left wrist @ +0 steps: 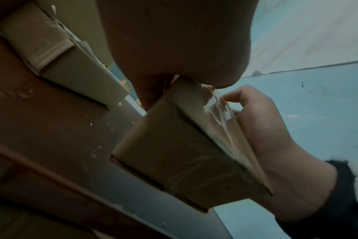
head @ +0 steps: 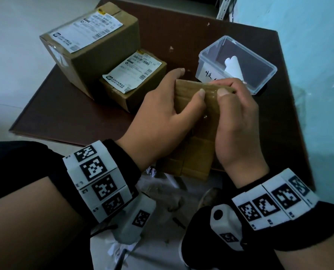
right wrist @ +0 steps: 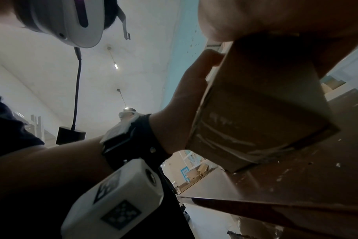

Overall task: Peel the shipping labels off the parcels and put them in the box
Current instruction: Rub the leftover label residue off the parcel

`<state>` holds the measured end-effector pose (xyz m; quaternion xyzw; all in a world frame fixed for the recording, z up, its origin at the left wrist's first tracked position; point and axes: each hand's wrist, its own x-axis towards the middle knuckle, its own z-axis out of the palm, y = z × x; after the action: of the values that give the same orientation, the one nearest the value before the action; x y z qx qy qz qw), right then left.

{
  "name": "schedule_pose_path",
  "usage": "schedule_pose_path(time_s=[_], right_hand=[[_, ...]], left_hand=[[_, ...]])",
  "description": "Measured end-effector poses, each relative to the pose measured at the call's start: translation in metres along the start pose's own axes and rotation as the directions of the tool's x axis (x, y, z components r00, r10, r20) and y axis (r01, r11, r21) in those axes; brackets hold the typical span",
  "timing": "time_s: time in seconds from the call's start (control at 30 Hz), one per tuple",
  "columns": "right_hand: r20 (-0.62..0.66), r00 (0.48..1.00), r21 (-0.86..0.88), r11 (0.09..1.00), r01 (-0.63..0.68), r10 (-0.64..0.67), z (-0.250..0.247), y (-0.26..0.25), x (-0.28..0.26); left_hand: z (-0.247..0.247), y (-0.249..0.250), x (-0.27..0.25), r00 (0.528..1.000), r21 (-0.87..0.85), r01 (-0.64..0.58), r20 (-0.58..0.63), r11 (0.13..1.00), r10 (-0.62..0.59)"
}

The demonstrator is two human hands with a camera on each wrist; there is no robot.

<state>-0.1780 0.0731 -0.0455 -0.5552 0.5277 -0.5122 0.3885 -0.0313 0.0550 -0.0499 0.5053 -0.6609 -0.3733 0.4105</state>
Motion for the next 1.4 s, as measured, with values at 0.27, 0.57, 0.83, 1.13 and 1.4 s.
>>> schedule_pose_path(time_s=[0.27,0.57,0.83,1.13,1.4], right_hand=[[-0.06,0.995,-0.056,0.995,0.082,-0.085,0.0001,0.0034,-0.0005],[-0.037,0.992,-0.051,0.992,0.116,-0.118,-0.002,0.0043,-0.0009],[-0.045,0.986,-0.075,0.985,0.159,-0.162,-0.0017,0.0049,-0.002],[-0.052,0.987,-0.079,0.986,0.146,-0.151,-0.0007,0.007,-0.0022],[-0.052,0.988,-0.076,0.987,0.141,-0.145,-0.0016,0.006,-0.0025]], left_hand=[[-0.0029,0.0009,0.0032,1.0,-0.058,-0.026,0.015,0.998,0.027],[-0.0045,-0.0024,0.0045,0.998,-0.069,-0.04,0.039,0.997,0.042],[-0.0052,-0.0009,0.0079,0.997,-0.095,-0.059,0.048,0.994,0.064],[-0.0044,-0.0015,0.0077,0.998,-0.098,-0.038,0.048,0.994,0.043],[-0.0042,-0.003,0.0082,0.997,-0.106,-0.039,0.06,0.994,0.046]])
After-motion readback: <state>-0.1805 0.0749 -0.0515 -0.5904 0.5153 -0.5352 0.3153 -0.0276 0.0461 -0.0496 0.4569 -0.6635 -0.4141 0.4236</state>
